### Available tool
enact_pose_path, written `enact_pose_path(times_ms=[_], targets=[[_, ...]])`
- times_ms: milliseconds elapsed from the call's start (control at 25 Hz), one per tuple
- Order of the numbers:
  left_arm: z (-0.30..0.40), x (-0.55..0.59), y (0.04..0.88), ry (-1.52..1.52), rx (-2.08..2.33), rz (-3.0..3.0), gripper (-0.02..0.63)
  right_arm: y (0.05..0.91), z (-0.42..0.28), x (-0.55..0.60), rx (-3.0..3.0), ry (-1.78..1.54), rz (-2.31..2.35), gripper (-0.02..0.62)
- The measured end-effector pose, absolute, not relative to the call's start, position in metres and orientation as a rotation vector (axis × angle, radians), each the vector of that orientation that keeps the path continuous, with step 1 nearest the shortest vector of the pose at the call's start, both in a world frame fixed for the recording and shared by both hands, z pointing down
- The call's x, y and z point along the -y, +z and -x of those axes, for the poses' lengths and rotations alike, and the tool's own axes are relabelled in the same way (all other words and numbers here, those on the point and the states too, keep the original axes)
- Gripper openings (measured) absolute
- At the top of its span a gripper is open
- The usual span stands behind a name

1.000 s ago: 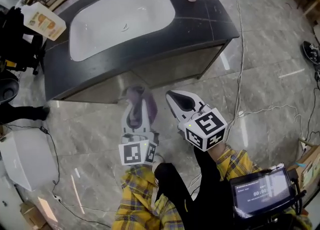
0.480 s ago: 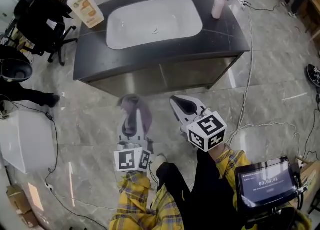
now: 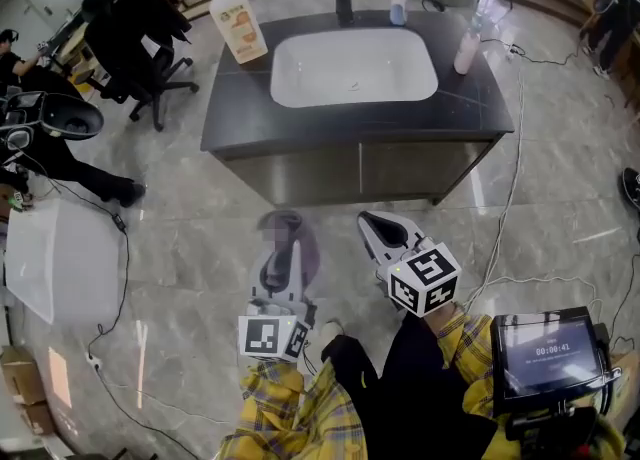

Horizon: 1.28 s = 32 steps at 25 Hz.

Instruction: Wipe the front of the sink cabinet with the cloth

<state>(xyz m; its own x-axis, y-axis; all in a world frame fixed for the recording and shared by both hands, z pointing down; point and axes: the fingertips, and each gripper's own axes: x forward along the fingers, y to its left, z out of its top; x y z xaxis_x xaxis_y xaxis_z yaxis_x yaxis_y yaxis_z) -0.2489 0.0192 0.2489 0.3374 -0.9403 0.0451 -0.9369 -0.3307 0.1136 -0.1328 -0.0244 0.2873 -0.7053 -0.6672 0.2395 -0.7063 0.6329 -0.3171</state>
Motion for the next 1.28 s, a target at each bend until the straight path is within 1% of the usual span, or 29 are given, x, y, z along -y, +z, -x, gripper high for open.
enact_pose_path(times_ms=[320, 560, 760, 1280], targets=[[0.264, -0.053, 0.21, -0.082, 1.751, -2.515, 0.05, 0.251, 0.15, 0.001, 2.796, 0.518, -1.109, 0.006], [0.272, -0.061, 0.195, -0.112, 1.779, -2.514, 0.051, 0.241, 0.16, -0.021, 2.812, 0.47, -1.039, 0.006], [0.267, -0.066, 0.186, -0.112, 1.768, -2.534, 0.05, 0.235, 0.163, -0.044, 2.804, 0.431, -1.012, 0.006], [0.251, -0.06, 0.184, -0.141, 1.7, -2.555, 0.049, 0.232, 0.151, -0.047, 2.768, 0.394, -1.104, 0.005]])
